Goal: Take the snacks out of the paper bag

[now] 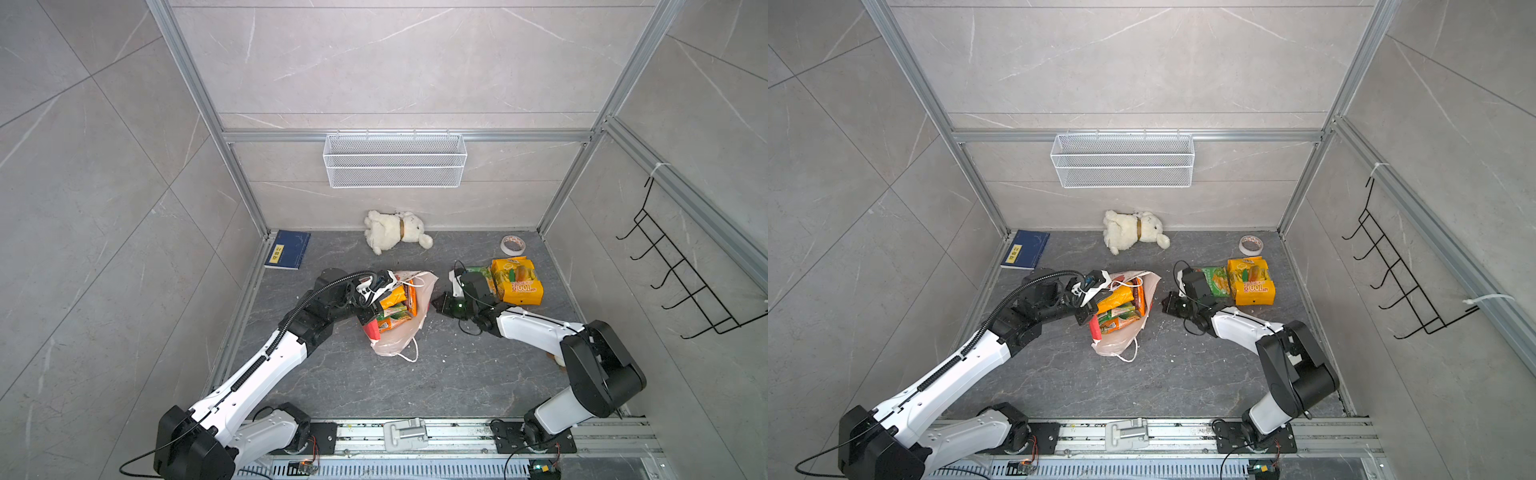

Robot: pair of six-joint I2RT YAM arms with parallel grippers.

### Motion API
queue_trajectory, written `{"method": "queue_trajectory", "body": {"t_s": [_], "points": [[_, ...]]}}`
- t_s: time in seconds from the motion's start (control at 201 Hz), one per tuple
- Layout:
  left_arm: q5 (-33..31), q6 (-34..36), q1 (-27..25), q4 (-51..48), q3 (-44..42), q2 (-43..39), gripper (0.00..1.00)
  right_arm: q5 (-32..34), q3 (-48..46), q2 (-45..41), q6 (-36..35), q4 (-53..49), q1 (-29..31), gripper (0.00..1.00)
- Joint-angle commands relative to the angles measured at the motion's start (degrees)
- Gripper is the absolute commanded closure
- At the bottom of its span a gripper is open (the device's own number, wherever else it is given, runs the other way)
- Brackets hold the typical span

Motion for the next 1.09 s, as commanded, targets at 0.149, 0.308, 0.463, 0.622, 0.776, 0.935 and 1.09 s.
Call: {"method": "queue_trajectory", "body": {"t_s": [0.149,0.308,0.463,0.622,0.776,0.935,1.09], "points": [[7.1,-1.2,-0.3,2.0,1.8,-1.2,1.00,-2.6,-1.6,8.8,8.1,12.1,3.3,1.00],[6.4,-1.3,-0.4,2.4,1.8,-2.3,1.00,0.8,0.7,12.9,10.3,15.2,3.9,1.00],[5.7,-1.2,-0.4,3.0,1.1,-2.7,1.00,1.1,3.8,18.2,12.9,19.9,3.9,1.00],[4.0,-1.2,-0.3,3.9,0.7,-2.3,1.00,1.6,8.1,23.6,14.8,23.3,4.0,1.00],[0.8,-2.3,-0.4,6.3,0.1,-1.9,1.00,1.6,15.5,29.5,14.8,22.9,4.0,1.00],[1.2,-2.6,-0.3,7.2,0.4,-1.5,1.00,1.5,24.2,35.4,14.8,21.4,4.0,1.00],[1.5,-1.9,-0.3,6.6,0.1,-1.1,1.00,1.8,30.2,39.0,13.5,19.5,3.9,1.00]]}}
